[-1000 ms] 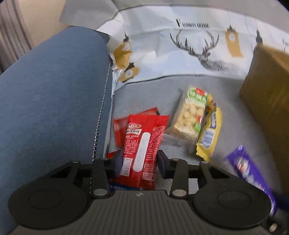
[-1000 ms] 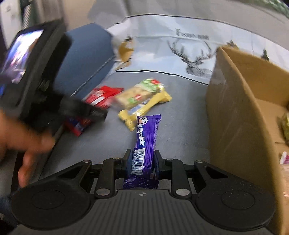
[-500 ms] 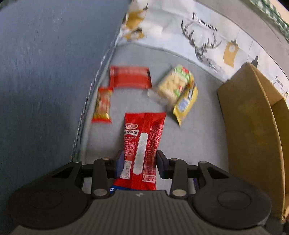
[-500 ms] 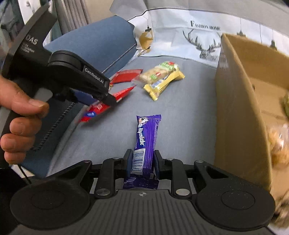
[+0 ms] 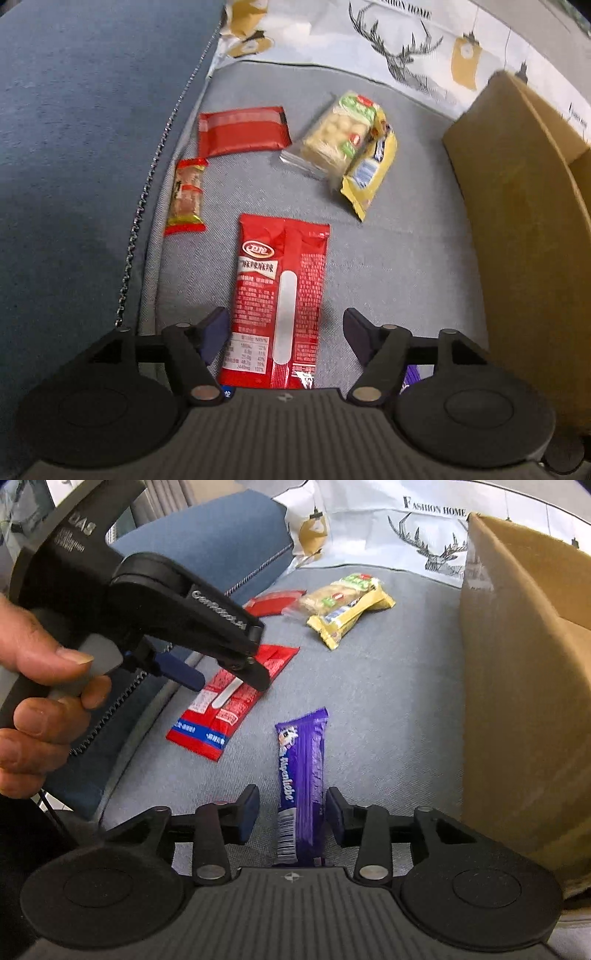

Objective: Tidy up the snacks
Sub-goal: 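Grasp the red sausage pack with the left gripper while the right grasps the purple chocolate bar, then lift and carry the red pack and purple bar over the box with both grippers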

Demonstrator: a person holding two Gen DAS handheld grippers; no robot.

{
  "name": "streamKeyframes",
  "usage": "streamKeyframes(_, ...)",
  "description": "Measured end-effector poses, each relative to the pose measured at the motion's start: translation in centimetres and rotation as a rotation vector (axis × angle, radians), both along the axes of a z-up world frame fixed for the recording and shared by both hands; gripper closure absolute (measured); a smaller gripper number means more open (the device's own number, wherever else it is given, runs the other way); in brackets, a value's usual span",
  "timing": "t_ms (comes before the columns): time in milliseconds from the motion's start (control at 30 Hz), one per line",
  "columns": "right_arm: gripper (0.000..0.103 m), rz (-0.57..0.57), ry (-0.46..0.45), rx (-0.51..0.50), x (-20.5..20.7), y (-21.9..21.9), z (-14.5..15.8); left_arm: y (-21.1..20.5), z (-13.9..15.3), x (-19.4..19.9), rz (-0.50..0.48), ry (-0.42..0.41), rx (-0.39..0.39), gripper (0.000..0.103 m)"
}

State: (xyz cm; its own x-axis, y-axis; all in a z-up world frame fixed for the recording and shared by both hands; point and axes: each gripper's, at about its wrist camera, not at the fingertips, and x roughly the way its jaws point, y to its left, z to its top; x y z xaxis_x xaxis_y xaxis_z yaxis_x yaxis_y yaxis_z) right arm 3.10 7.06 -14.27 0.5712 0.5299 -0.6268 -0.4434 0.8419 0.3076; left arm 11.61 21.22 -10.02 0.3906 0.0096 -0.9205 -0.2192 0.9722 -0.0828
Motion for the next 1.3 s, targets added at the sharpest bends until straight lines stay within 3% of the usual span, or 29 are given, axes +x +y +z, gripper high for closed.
streamKeyframes(400, 0.06, -0.006, -0.028, -0.021, 0.1, 0.4, 0.1, 0.0, -0.3, 0.1, -0.007, 0.02, 0.005, 0.029)
streamKeyframes(467, 0.066, -0.01, -0.03, -0.022, 0.1, 0.2, 0.1, -0.1, -0.3, 0.1, -0.011, 0.019, 0.008, 0.029)
streamKeyframes(500, 0.078, -0.013, -0.033, -0.023, 0.1, 0.2, 0.1, -0.1, -0.3, 0.1, -0.013, 0.019, 0.008, 0.029)
streamKeyframes(633, 0.086, -0.037, -0.06, -0.024, 0.1, 0.0, 0.3, -0.2, -0.3, 0.1, -0.019, 0.021, 0.014, 0.029)
streamKeyframes(700, 0.086, -0.051, -0.08, -0.012, 0.0, -0.2, 0.6, -0.3, -0.3, 0.1, -0.024, 0.023, 0.018, 0.03)
streamKeyframes(833, 0.086, -0.06, -0.108, -0.015, 0.0, -0.2, 0.9, -0.5, -0.2, 0.2, -0.034, 0.025, 0.029, 0.051)
streamKeyframes(1300, 0.083, -0.062, -0.068, -0.049, 0.4, 0.3, 0.2, -1.4, -0.4, 0.4, -0.088, 0.026, 0.031, 0.047)
